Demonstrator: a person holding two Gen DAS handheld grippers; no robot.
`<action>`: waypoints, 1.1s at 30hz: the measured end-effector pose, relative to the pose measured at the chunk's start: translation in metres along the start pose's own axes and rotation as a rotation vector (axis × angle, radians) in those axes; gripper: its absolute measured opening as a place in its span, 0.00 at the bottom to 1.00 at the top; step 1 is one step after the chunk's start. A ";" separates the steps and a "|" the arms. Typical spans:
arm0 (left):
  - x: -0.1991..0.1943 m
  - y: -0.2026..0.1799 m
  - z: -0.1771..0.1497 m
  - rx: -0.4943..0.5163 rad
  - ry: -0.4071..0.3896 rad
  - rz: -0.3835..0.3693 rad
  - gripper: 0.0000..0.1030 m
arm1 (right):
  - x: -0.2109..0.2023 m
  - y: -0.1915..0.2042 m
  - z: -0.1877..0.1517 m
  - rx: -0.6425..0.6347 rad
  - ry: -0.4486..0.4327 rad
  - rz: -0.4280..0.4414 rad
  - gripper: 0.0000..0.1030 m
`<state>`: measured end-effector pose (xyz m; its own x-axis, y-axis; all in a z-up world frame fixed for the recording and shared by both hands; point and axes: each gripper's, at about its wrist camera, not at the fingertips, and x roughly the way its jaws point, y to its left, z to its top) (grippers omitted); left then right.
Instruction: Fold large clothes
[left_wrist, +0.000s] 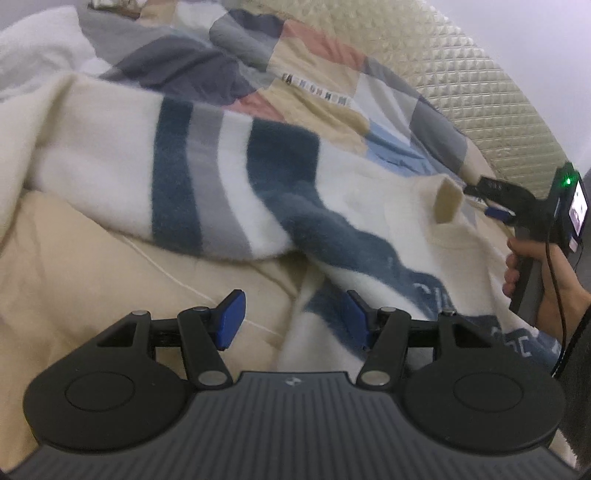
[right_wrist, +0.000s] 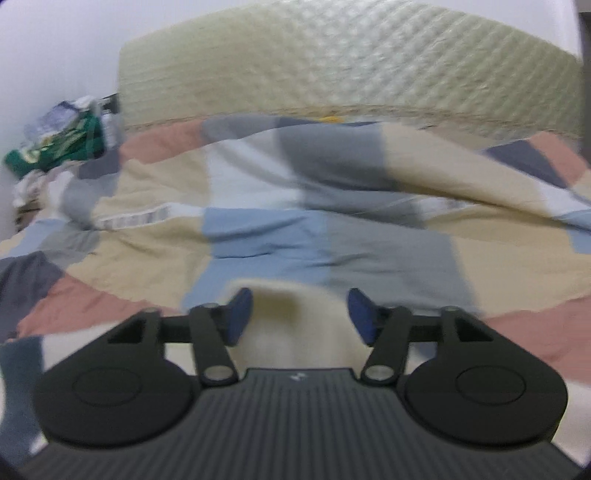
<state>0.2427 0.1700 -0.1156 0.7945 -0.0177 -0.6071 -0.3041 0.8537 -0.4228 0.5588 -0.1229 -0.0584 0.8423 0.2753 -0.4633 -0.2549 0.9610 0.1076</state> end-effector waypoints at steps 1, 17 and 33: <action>-0.002 -0.002 -0.001 0.008 -0.004 0.008 0.62 | -0.005 -0.011 0.000 0.020 -0.002 -0.019 0.60; 0.008 0.004 -0.006 -0.014 0.010 0.009 0.62 | 0.024 -0.006 -0.054 -0.163 0.227 0.032 0.68; 0.006 0.005 -0.005 -0.016 -0.012 -0.006 0.62 | 0.010 -0.037 0.011 -0.107 0.028 -0.166 0.11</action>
<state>0.2429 0.1721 -0.1246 0.8026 -0.0160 -0.5963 -0.3078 0.8452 -0.4370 0.5820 -0.1556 -0.0569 0.8640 0.1112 -0.4911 -0.1637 0.9843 -0.0652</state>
